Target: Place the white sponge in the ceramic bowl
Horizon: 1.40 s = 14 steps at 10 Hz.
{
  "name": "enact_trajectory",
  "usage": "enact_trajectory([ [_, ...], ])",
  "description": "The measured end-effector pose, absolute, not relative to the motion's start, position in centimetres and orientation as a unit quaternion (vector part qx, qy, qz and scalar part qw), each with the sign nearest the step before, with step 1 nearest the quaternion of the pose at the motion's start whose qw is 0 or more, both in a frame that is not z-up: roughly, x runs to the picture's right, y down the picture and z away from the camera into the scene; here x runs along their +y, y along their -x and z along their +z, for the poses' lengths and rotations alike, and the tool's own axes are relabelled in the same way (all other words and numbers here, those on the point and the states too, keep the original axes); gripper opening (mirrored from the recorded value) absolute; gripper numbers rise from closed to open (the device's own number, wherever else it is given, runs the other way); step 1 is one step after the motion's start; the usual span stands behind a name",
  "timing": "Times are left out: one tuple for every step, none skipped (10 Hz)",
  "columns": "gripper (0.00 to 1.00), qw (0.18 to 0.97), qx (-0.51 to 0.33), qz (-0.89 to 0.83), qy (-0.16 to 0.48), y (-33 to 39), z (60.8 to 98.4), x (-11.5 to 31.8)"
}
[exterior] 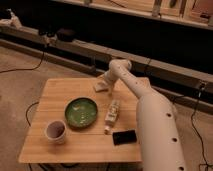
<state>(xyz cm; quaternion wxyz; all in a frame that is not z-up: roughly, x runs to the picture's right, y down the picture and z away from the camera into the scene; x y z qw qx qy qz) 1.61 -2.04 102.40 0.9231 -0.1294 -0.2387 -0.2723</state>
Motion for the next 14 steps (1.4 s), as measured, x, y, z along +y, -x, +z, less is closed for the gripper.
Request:
enact_trajectory([
  [0.46,0.923,-0.239,-0.27,0.132,-1.8,102.5,-2.0],
  [0.38,0.923,-0.239,-0.271,0.134,-2.0,102.6,-1.9],
  [0.31,0.922,-0.238,-0.272,0.137,-2.1,102.7,-1.9],
  [0.3,0.922,-0.238,-0.273,0.14,-2.4,102.8,-1.8],
  [0.3,0.921,-0.238,-0.275,0.143,-2.5,102.9,-1.7],
  [0.28,0.92,-0.233,-0.281,0.142,-2.7,103.2,-1.8],
  [0.19,0.919,-0.234,-0.284,0.144,-2.7,103.0,-1.9],
  [0.11,0.917,-0.235,-0.287,0.146,-2.5,102.7,-2.0],
  [0.03,0.916,-0.236,-0.289,0.149,-2.5,102.3,-2.2],
  [0.0,0.914,-0.238,-0.292,0.15,-2.3,101.5,-2.6],
  [0.0,0.913,-0.244,-0.292,0.15,-1.8,100.2,-3.1],
  [0.0,0.909,-0.253,-0.294,0.149,-1.0,98.9,-3.4],
  [0.0,0.904,-0.268,-0.298,0.146,0.3,97.2,-3.9],
  [0.0,0.897,-0.286,-0.307,0.142,1.8,95.3,-4.2],
])
